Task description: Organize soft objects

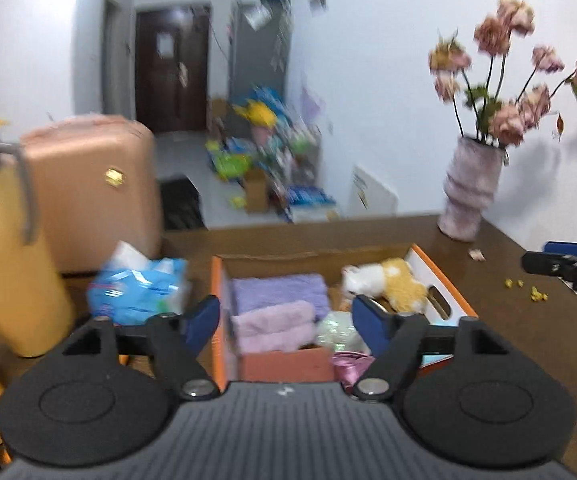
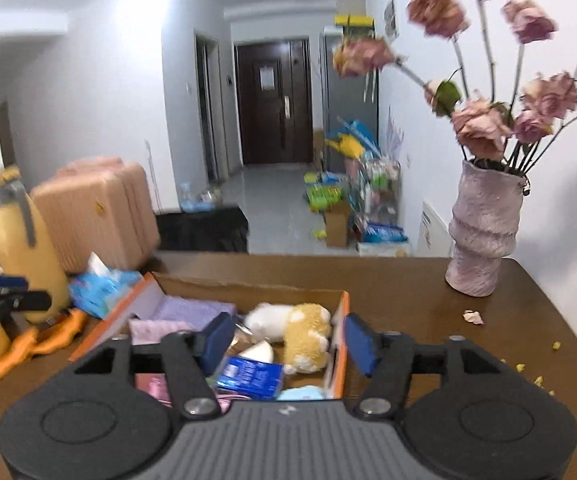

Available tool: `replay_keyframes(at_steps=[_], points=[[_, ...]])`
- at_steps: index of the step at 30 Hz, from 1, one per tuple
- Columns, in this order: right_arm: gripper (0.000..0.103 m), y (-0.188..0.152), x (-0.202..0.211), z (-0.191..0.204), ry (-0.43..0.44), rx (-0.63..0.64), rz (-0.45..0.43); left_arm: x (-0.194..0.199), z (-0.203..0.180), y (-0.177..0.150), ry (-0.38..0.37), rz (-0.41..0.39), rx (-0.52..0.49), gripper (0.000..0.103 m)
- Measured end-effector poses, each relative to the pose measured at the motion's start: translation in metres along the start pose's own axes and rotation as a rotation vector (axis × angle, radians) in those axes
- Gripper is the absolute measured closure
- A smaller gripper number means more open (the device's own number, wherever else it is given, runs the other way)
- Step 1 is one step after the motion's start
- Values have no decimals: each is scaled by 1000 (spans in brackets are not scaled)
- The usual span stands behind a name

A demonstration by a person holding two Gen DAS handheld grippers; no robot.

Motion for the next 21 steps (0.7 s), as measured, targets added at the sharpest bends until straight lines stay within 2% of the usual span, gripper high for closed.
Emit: replay_keyframes(at_steps=[1, 3, 5, 6, 7, 12, 21], points=[[28, -6, 6, 2, 6, 5, -32, 8, 0, -13, 25, -42, -4, 21], [14, -28, 16, 10, -6, 26, -150, 21, -2, -38, 60, -152, -8, 2], [7, -54, 23, 16, -33, 24, -294, 28, -4, -66, 83, -270, -13, 0], [7, -68, 25, 20, -49, 21, -365, 28, -6, -76, 88, -280, -13, 0], [7, -78, 26, 24, -64, 21, -401, 27, -7, -84, 87, -275, -6, 0], [7, -98, 29, 38, -88, 6, -388, 35, -6, -106, 86, -294, 29, 0], [6, -122, 63, 54, -118, 10, -423, 66, -3, -129, 60, -343, 39, 0]])
Point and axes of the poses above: each gripper's, at about its wrist camera, not at the fingertips, and x roughly against the way its jaws point, z to its left, y to its top, the point moved 1 cm from there along -x, roughly the way its jaws point, and after that the axes turned 11 degrees about z, right-handed, at the moved point
